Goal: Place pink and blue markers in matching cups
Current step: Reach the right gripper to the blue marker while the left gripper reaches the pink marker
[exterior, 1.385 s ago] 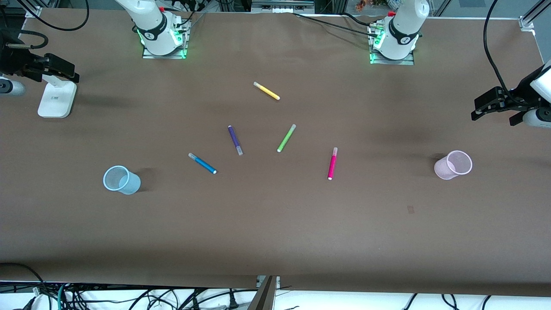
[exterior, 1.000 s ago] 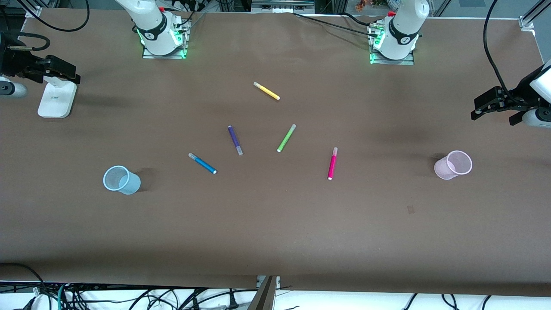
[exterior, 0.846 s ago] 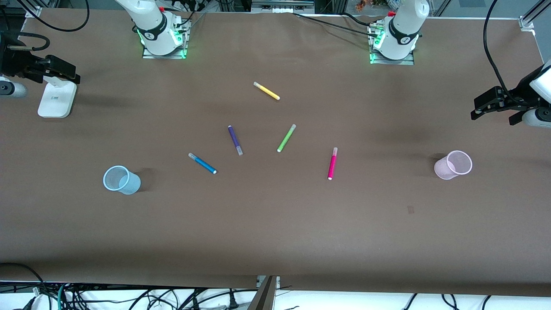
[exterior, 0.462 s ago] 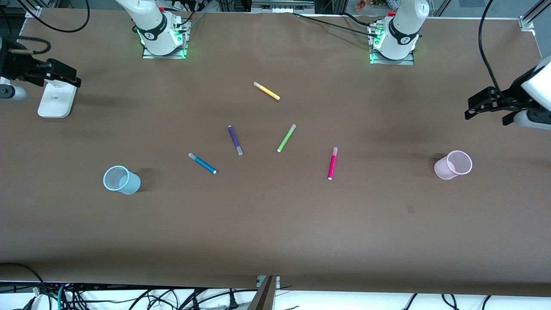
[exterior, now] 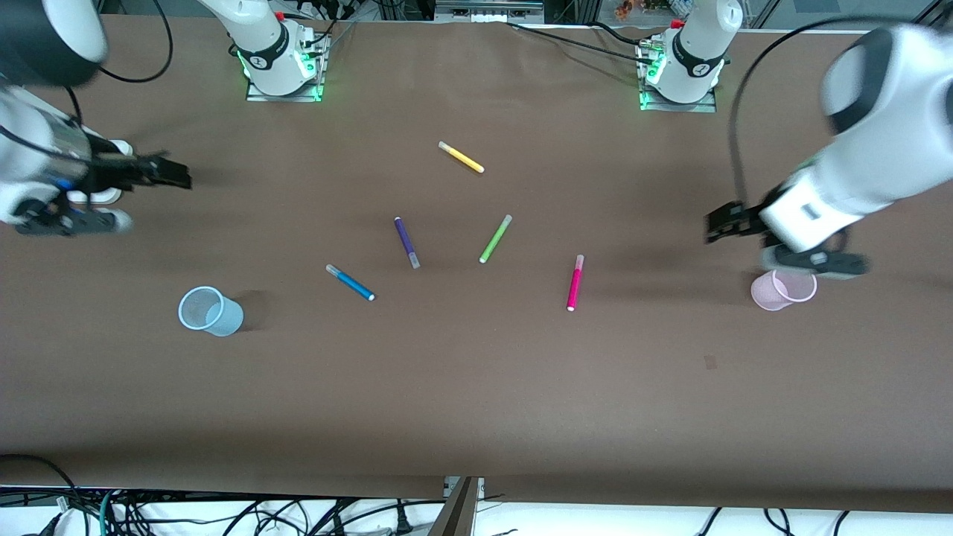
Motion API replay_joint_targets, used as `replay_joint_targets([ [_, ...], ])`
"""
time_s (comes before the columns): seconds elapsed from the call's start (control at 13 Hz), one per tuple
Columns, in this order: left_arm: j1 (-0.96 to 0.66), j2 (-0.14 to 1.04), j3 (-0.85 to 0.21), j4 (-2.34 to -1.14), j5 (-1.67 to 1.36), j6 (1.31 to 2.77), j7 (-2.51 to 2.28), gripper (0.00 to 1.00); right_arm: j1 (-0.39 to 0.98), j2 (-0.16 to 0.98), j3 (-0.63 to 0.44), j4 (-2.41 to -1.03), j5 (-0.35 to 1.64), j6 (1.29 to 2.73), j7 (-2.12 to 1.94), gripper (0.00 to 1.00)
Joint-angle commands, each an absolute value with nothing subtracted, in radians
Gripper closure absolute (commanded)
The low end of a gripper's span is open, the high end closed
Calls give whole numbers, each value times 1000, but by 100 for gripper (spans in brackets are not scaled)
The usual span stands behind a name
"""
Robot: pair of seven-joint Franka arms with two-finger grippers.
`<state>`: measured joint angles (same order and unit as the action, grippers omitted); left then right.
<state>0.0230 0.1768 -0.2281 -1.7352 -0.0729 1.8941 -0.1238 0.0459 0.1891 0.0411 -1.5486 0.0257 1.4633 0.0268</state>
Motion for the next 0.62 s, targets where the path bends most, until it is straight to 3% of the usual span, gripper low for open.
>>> replay_joint_targets([
  [0.0, 26, 196, -276, -1893, -98, 2092, -167, 0, 104, 282, 38, -1535, 5, 1557, 6, 0],
  [0.31, -41, 284, -325, -2005, -66, 2317, -279, 0, 181, 448, 40, -1575, -9, 1741, -96, 0],
  [0.54, -104, 375, -325, -2051, 49, 2466, -415, 0, 238, 472, 40, -1647, -9, 1865, -185, 0],
])
